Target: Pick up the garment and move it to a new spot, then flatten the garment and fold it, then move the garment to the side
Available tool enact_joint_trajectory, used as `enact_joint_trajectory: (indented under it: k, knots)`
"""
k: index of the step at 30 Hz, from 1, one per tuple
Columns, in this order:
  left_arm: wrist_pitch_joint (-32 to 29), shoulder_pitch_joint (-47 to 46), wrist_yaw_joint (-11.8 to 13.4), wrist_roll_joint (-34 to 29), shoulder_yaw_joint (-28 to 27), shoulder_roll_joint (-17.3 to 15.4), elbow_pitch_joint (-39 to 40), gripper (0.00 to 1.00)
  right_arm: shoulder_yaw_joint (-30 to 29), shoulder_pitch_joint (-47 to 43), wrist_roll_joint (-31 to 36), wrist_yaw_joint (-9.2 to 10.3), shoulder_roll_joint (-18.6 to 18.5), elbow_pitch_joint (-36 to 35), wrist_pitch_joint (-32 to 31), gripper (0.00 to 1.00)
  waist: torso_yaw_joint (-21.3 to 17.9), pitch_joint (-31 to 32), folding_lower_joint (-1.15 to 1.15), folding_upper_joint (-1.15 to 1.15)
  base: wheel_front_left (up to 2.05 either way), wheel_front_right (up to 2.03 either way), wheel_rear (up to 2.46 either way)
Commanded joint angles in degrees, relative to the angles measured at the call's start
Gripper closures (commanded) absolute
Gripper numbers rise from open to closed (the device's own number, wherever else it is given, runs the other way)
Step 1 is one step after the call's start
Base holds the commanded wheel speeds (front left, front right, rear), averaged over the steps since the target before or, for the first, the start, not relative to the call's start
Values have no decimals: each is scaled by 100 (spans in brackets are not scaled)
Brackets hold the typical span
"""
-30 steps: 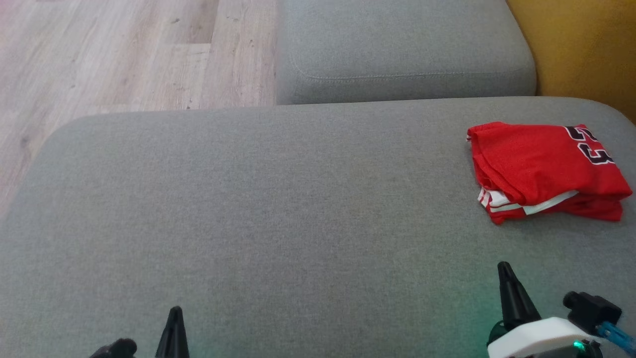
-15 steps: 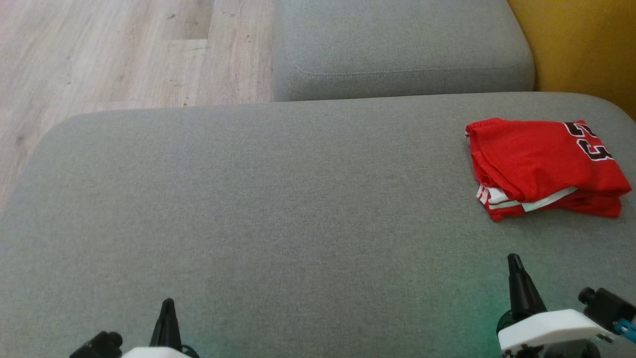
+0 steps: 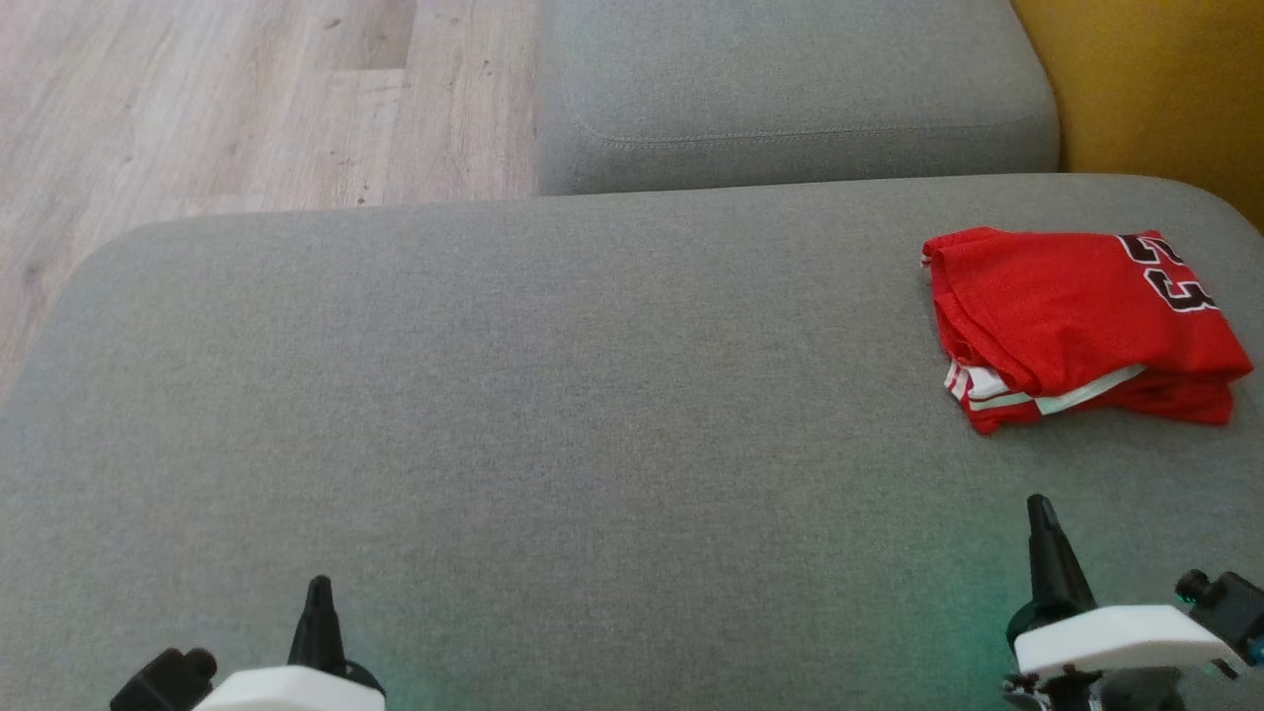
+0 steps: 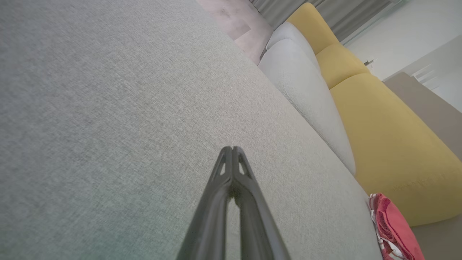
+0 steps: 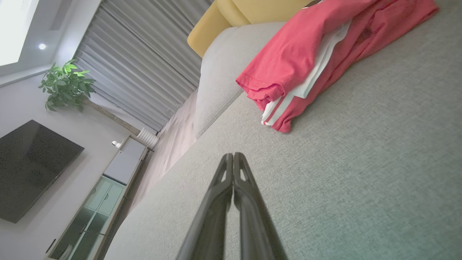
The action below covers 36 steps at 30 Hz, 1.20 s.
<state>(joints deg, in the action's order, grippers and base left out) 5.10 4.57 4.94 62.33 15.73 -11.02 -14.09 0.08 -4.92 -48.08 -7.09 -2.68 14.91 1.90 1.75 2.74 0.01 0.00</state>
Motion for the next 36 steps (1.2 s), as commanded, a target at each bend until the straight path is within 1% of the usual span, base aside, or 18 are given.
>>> enact_joint_trajectory:
  k: [1,36]
  knots:
    - [-10,-370,-52,89,-222,1,154,100,25,366,-131,-18,-111,-170,-18,100,-2,-3,-1,0,0,0,0]
    - [-604,-746,-691,1665,-1268,416,74,100,-252,757,-2501,-30,-128,-132,-385,100,-95,-158,-1,0,0,0,0]
